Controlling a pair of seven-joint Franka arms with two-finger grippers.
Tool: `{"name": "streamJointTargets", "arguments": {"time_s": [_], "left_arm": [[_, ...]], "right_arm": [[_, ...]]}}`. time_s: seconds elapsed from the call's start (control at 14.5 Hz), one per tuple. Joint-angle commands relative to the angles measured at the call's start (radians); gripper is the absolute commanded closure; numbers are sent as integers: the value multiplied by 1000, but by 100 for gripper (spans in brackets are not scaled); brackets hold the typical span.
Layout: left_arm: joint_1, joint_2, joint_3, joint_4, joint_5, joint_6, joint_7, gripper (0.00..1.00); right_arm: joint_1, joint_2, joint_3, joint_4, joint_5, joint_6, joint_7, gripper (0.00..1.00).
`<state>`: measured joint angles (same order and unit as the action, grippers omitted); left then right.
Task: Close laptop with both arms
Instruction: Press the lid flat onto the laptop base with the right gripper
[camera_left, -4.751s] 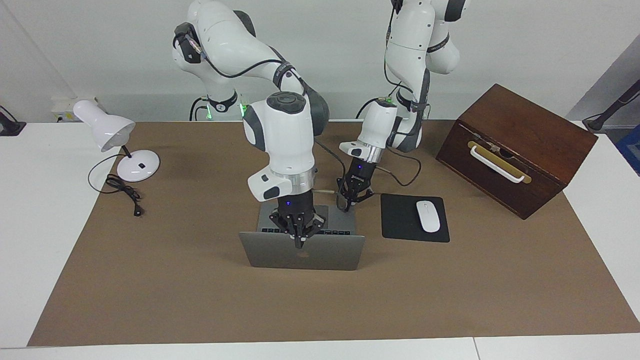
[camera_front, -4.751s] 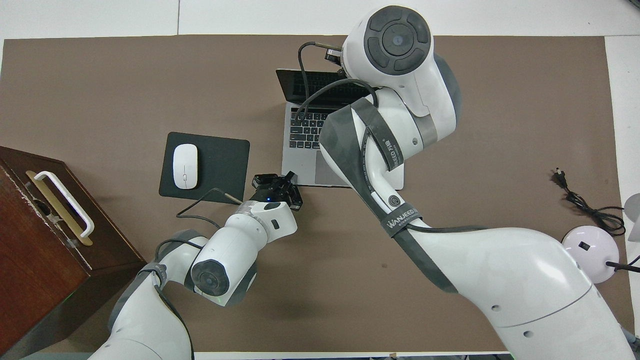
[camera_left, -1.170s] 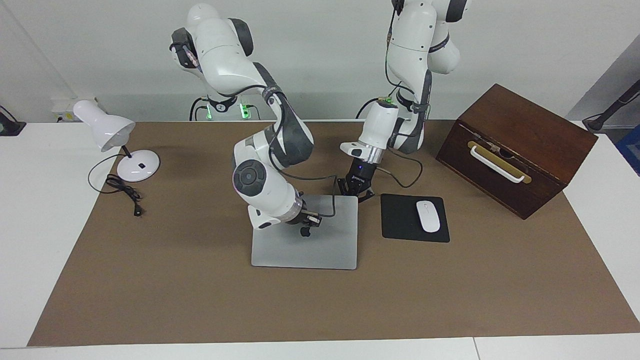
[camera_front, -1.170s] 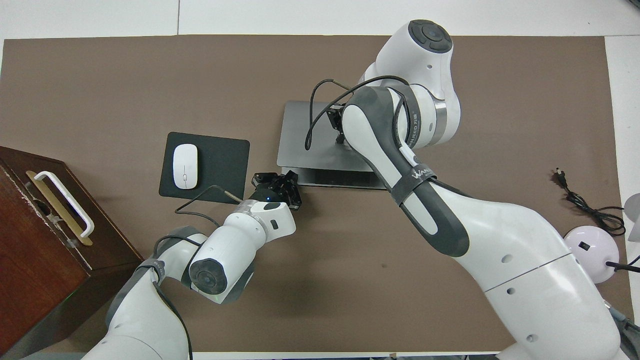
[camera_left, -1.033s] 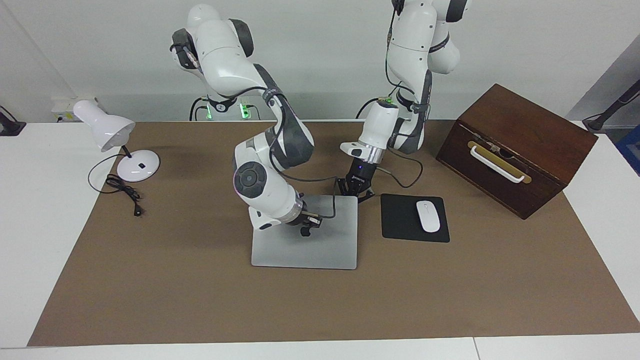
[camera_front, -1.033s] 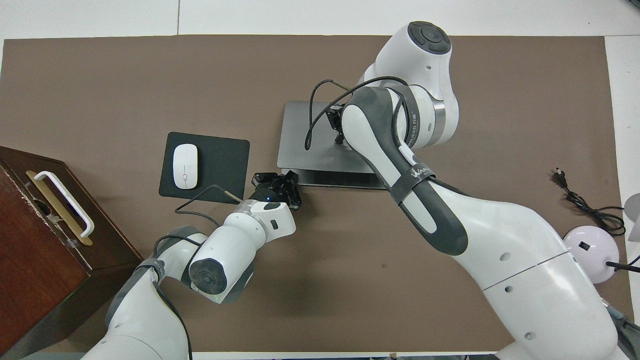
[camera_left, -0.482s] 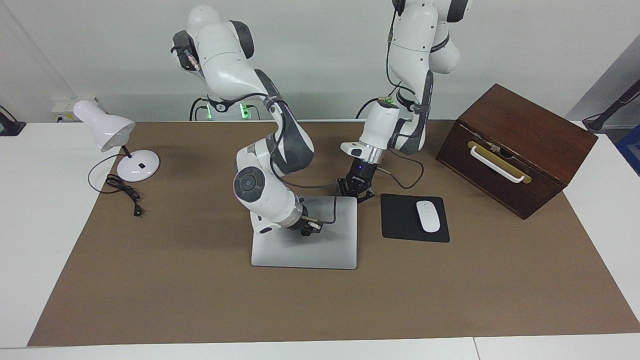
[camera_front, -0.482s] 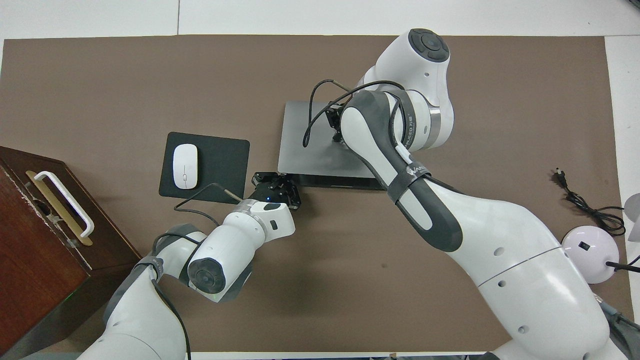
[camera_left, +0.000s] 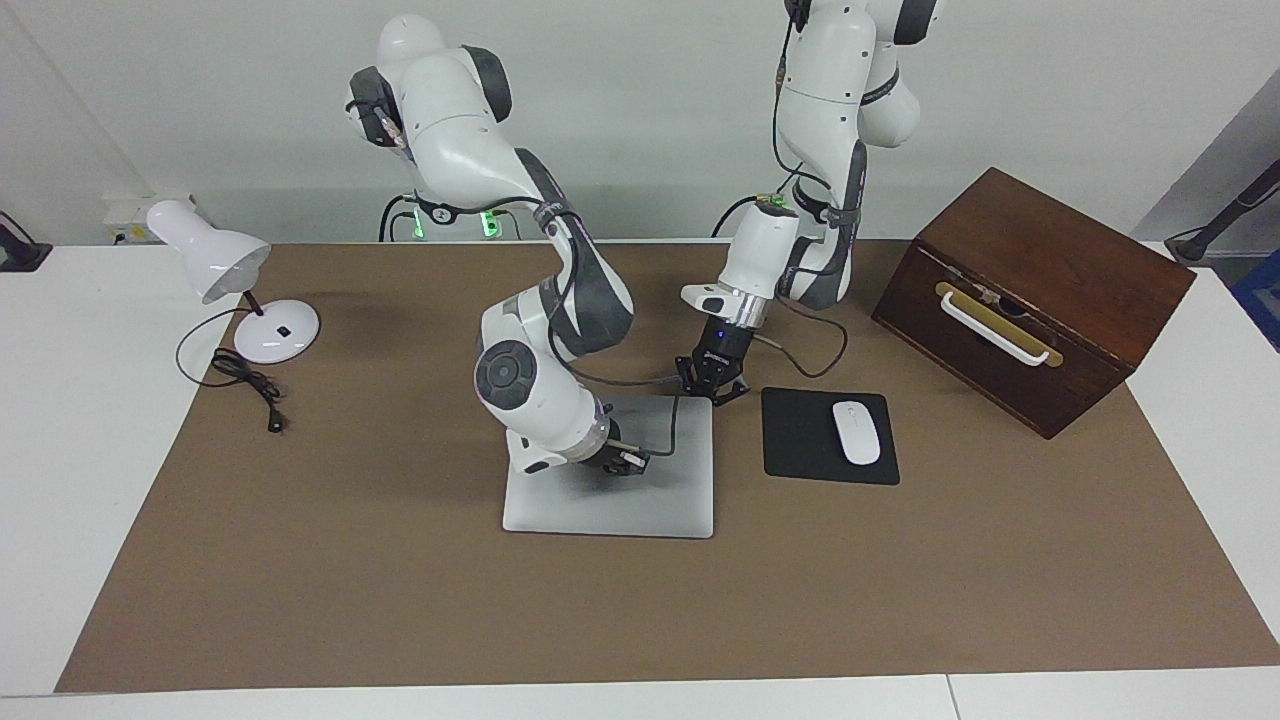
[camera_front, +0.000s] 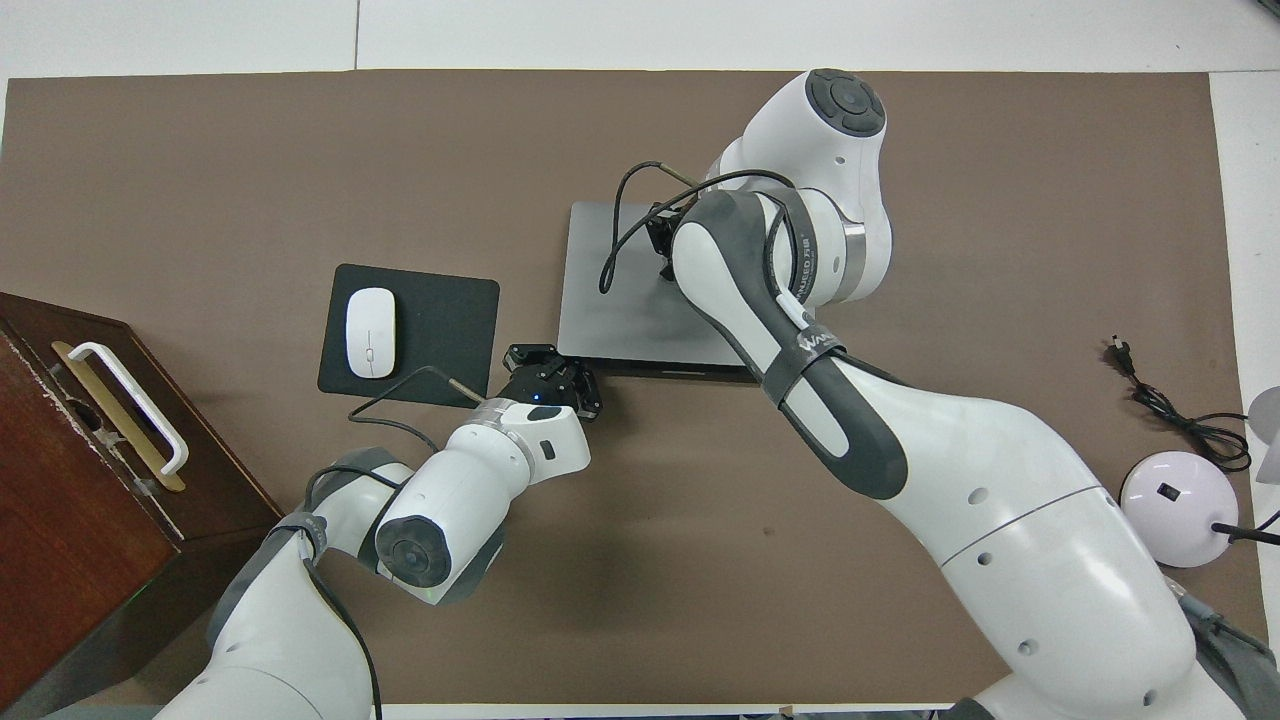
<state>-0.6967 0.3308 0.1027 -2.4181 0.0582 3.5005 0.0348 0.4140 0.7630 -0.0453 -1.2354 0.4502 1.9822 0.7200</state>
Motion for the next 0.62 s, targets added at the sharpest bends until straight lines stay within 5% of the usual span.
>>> {"name": "streamJointTargets", "arguments": {"time_s": [0.0, 0.55], "left_arm": [[33, 85, 6, 31, 22, 3, 13, 100], [40, 85, 6, 28, 22, 2, 13, 100]], "right_arm": [[0, 9, 5, -12, 27, 32, -13, 100], [0, 1, 5, -3, 25, 18, -2, 100]]}}
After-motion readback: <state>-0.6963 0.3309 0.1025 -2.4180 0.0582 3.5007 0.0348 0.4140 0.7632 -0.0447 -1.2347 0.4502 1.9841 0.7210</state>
